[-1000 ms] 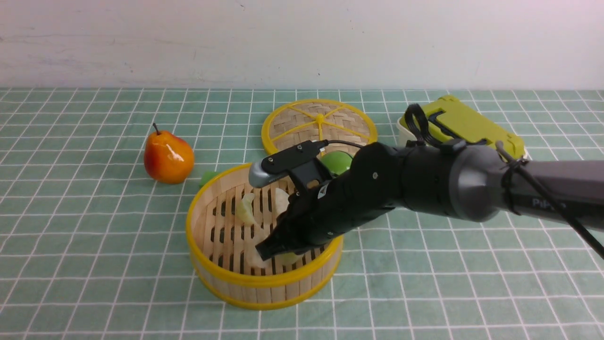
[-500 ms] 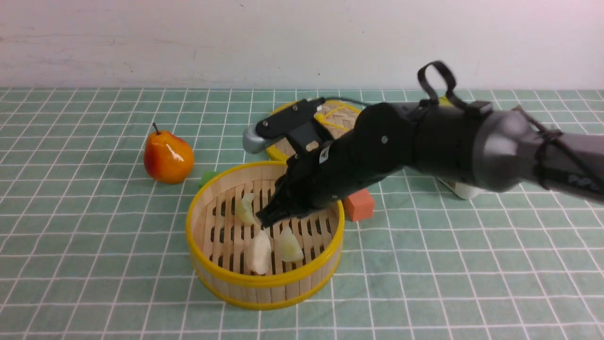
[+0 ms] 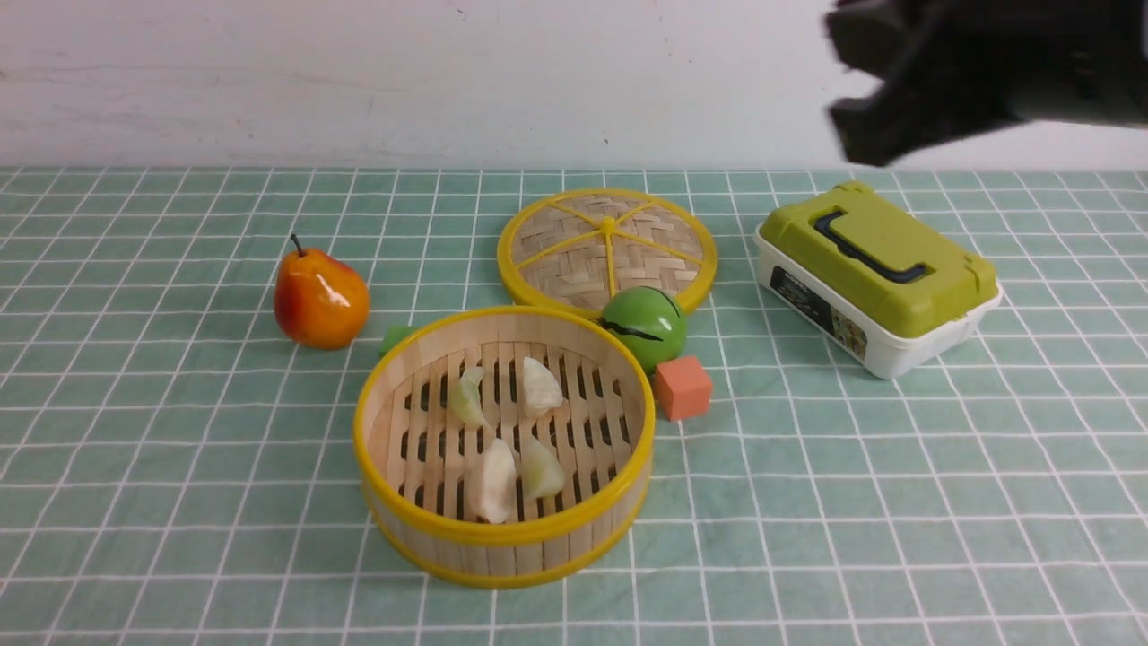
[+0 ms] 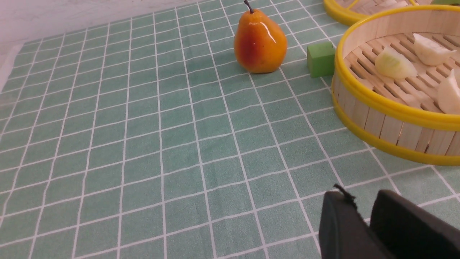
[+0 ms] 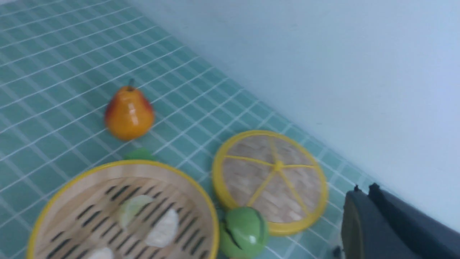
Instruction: Put the dumplings into the steamer on the table with the blue tablecloth.
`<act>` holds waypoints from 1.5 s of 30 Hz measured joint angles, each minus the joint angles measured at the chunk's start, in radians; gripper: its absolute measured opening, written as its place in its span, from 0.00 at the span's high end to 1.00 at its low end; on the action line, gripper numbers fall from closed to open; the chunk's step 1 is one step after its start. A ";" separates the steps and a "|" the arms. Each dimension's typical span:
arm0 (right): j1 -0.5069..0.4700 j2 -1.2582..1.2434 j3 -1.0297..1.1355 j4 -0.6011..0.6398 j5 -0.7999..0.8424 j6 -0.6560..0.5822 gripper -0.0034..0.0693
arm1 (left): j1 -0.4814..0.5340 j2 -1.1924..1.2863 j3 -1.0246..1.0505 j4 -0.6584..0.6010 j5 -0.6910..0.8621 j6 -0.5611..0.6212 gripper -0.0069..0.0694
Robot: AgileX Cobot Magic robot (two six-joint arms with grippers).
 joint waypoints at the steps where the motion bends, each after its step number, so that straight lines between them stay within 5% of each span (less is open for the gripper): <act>1: 0.000 -0.094 0.090 -0.094 -0.014 0.116 0.93 | 0.000 0.000 0.000 0.000 0.000 0.000 0.74; 15: -0.001 -0.515 0.873 -0.649 -0.550 1.077 0.96 | 0.000 0.000 0.000 0.000 0.003 0.000 0.73; 20: -0.001 -0.524 0.955 -0.813 -0.711 1.233 0.96 | 0.000 0.000 0.000 0.000 0.003 0.000 0.73; 28: -0.004 -0.766 0.965 -0.935 -0.528 1.324 0.96 | 0.000 0.000 0.000 0.000 0.004 0.000 0.72; 34: -0.004 -1.056 1.072 -0.948 -0.420 1.328 0.96 | 0.000 0.000 0.000 0.000 0.005 0.000 0.72; 38: -0.045 -1.167 1.140 -0.787 -0.398 1.205 0.96 | 0.000 0.000 0.000 0.000 0.016 0.000 0.71; 40: -0.093 -1.174 1.151 -0.627 -0.384 1.052 0.96 | 0.000 0.000 0.000 0.000 0.016 0.000 0.71; 45: -0.314 -1.175 1.159 -0.008 -0.363 0.359 0.96 | 0.000 0.000 0.000 0.000 0.021 0.000 0.70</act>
